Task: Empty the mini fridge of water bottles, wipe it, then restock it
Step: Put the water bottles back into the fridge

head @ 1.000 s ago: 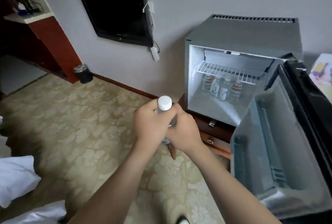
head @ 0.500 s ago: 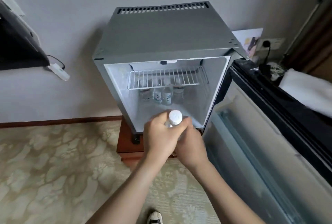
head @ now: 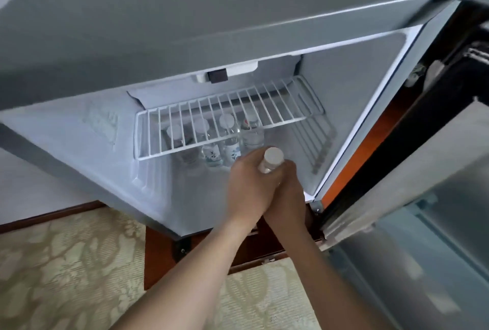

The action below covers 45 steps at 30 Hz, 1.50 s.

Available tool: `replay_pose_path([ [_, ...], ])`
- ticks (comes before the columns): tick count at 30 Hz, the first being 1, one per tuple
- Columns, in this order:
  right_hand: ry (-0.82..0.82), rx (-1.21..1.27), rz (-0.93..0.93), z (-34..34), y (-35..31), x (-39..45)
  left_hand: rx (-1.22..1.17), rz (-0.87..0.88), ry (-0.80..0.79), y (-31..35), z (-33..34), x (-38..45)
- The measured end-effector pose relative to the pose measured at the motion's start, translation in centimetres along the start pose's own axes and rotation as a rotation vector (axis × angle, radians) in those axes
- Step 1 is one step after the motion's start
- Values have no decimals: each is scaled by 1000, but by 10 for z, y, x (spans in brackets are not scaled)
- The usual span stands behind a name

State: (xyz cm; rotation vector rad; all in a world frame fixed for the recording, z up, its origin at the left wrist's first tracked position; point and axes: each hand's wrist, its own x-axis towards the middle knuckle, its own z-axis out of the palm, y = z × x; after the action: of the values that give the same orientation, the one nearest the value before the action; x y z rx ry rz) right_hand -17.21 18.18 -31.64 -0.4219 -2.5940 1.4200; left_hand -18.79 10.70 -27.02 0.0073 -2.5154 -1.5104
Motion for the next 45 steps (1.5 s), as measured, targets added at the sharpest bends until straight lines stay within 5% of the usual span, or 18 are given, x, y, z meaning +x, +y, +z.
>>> replay_pose_path([
  [8,74,-192,-72,35,41,29,-89,-56,-33,-52,38,9],
  [15,229,156,49,55,50,48,-50,-105,-42,-71,62,28],
  [19,118,-414,174,71,70,90,-67,-155,-32,-70,74,50],
  [22,-17,-441,263,74,67,110,-41,-106,-39,-70,79,61],
  [25,12,-436,127,81,62,112,-14,-108,-54,-71,83,64],
  [31,-60,-275,158,69,50,104,-4,-152,-158,-68,73,62],
  [34,97,-318,-73,45,32,68,-27,-178,-240,-61,57,49],
  [37,158,-24,1,15,23,29,12,-124,-290,-45,35,27],
  [45,17,171,-74,-77,-39,-73,-69,-151,-309,29,-35,-60],
])
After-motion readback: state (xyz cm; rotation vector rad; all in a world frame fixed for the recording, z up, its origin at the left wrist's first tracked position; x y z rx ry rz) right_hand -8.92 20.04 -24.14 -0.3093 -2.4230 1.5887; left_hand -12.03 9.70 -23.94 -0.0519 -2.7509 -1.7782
